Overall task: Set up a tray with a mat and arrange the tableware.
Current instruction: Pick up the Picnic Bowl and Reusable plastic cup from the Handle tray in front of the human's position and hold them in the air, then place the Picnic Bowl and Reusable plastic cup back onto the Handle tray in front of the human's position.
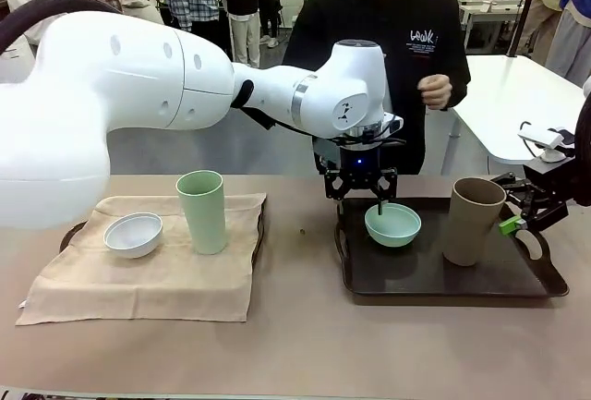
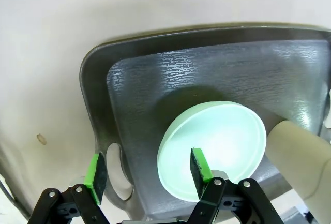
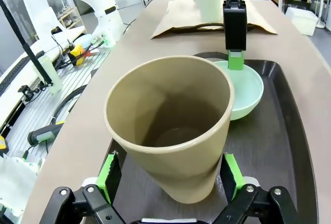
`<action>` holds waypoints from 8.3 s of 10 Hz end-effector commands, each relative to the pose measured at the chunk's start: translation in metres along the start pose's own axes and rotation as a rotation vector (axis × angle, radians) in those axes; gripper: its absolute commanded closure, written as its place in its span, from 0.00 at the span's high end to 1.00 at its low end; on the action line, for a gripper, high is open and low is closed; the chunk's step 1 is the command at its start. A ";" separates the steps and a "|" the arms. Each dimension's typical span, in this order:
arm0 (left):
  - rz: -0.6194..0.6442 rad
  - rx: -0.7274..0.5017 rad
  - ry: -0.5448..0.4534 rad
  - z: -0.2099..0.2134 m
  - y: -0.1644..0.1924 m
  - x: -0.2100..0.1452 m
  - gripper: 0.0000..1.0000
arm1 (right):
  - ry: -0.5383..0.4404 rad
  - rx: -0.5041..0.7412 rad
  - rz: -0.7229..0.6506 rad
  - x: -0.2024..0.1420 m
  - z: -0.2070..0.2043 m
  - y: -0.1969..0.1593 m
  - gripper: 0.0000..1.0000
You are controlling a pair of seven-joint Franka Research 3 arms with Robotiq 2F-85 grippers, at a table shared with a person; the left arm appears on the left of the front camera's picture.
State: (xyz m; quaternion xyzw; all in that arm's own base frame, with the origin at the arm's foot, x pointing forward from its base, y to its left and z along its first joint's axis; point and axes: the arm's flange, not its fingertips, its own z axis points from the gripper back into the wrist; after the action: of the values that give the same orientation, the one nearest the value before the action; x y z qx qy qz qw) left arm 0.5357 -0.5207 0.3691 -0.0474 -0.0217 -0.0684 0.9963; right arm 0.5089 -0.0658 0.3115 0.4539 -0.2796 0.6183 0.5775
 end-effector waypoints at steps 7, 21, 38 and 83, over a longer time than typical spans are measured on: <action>-0.010 0.015 0.022 -0.015 -0.015 -0.001 0.84 | 0.041 -0.028 -0.066 -0.002 -0.028 -0.017 1.00; 0.031 0.009 0.046 -0.033 -0.019 0.007 0.23 | 0.032 0.054 0.018 0.008 -0.065 -0.022 0.35; 0.139 0.045 -0.290 0.170 -0.033 -0.068 0.00 | 0.026 -0.108 0.294 0.138 0.069 0.105 0.00; 0.087 -0.054 0.003 0.027 -0.032 -0.036 0.04 | 0.054 -0.102 0.284 0.044 0.018 0.047 0.85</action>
State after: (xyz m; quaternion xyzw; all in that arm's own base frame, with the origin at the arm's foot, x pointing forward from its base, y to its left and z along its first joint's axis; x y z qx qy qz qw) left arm 0.4942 -0.5445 0.4003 -0.0761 -0.0185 -0.0262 0.9966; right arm 0.4696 -0.0723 0.3772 0.3538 -0.3615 0.6933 0.5132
